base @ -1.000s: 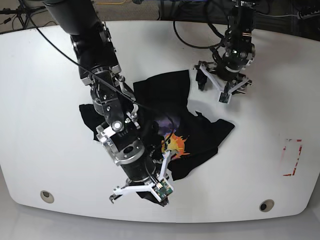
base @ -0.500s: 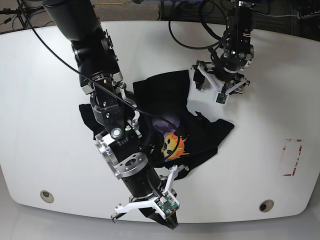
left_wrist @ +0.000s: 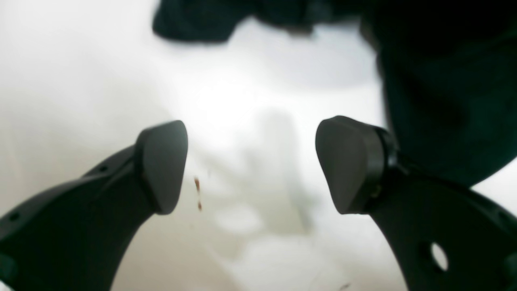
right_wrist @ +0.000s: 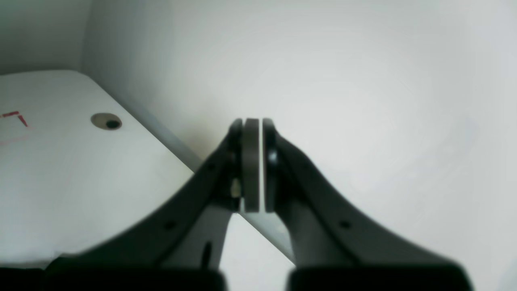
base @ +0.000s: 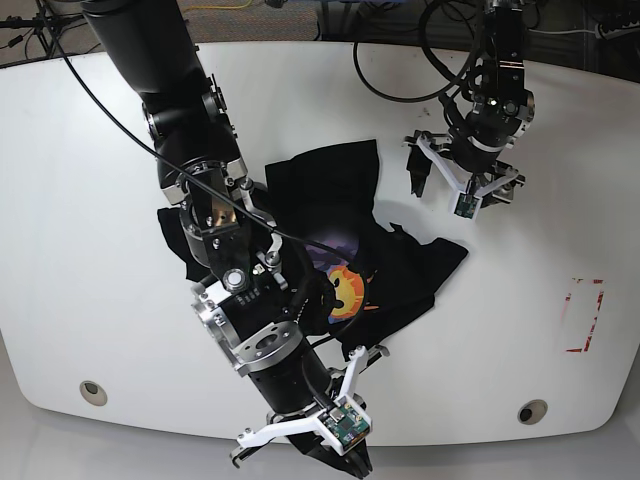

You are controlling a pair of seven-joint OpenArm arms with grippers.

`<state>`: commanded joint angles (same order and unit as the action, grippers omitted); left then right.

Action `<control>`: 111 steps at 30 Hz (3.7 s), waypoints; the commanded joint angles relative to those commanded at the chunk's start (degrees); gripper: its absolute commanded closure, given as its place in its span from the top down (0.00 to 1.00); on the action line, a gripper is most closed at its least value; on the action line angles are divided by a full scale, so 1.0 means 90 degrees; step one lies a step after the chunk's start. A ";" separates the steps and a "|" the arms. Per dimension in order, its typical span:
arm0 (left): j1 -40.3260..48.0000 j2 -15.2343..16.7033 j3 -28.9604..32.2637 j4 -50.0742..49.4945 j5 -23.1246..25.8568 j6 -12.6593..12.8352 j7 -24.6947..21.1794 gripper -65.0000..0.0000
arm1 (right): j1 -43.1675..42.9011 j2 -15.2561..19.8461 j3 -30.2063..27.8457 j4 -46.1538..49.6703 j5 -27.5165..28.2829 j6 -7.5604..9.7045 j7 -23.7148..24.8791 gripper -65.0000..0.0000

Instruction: Fold the T-shirt properly

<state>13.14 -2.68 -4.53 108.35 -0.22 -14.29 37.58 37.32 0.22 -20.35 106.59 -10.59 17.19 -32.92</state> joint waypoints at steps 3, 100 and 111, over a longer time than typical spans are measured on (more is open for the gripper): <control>-0.0186 0.0010 -0.0098 -0.0020 0.0000 -0.0010 0.0010 0.77 | -0.0010 0.0000 0.0000 0.0000 0.0000 0.0000 0.0000 0.02; -0.2647 0.0010 0.1133 -0.0147 0.0000 -0.1621 0.1153 0.00 | -0.0703 0.0244 0.1231 -0.0254 0.0029 0.0039 0.0010 0.03; -0.3448 0.0049 0.1680 0.0068 -0.0029 -0.1631 0.1514 0.00 | -0.0723 0.0254 0.1973 -0.0430 0.0010 0.0049 0.0010 0.03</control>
<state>-17.89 -2.24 10.59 108.97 -0.48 -28.97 51.21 30.81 2.51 -2.59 102.73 -10.51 17.63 -32.84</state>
